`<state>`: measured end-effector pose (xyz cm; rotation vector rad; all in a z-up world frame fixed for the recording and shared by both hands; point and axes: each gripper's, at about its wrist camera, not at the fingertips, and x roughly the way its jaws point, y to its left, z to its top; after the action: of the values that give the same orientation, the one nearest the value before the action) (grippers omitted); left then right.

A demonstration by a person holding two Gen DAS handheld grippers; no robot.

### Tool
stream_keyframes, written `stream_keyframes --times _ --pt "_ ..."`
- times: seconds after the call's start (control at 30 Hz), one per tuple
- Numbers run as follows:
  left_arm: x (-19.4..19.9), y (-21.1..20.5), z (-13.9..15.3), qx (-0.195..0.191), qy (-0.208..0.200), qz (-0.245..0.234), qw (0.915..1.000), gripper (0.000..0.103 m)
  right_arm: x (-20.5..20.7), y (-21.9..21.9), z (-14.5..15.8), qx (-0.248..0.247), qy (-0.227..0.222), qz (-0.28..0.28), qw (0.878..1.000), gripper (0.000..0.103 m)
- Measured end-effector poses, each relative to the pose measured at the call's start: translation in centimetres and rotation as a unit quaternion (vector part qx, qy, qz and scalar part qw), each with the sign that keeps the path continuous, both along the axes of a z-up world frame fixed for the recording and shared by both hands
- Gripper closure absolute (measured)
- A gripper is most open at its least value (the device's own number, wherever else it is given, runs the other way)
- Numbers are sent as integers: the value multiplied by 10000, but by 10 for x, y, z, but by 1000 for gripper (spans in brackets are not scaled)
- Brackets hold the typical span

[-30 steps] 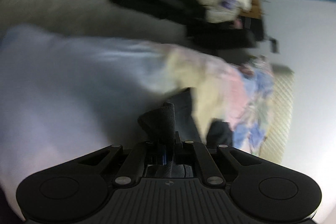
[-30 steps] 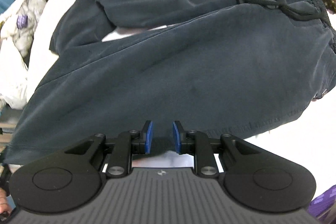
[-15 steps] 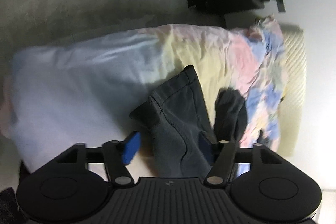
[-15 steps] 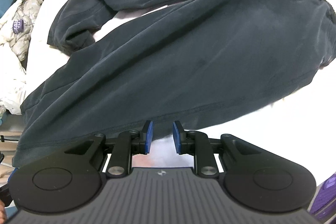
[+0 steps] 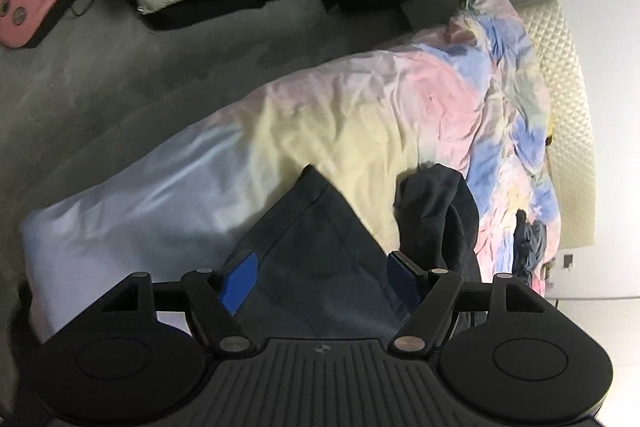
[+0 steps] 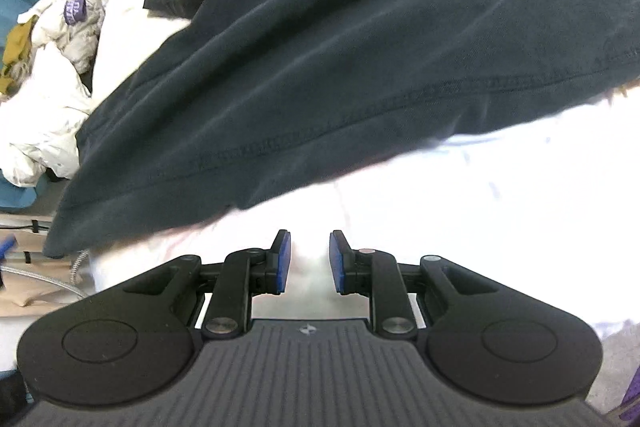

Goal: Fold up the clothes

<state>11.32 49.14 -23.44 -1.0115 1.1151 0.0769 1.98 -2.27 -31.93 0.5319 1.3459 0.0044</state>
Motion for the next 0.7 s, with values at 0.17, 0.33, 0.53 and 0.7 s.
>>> stream_keyframes --times 0.17,0.33,0.53,0.7 --pt "72 -2 -36 -41 98 -931 9956 29 -2 18 -2 -303 -15 -528 9981 80" --pt "137 -14 -93 -29 277 -2112 9771 33 -34 50 5 -668 226 -1559 9852 80" --pt "174 -20 -127 -120 399 -2834 9581 50 -92 113 28 -815 613 -2477 9634 80" --pt "188 -22 -125 -197 247 -3245 9454 78 -108 147 40 -1092 772 -2458 9601 79"
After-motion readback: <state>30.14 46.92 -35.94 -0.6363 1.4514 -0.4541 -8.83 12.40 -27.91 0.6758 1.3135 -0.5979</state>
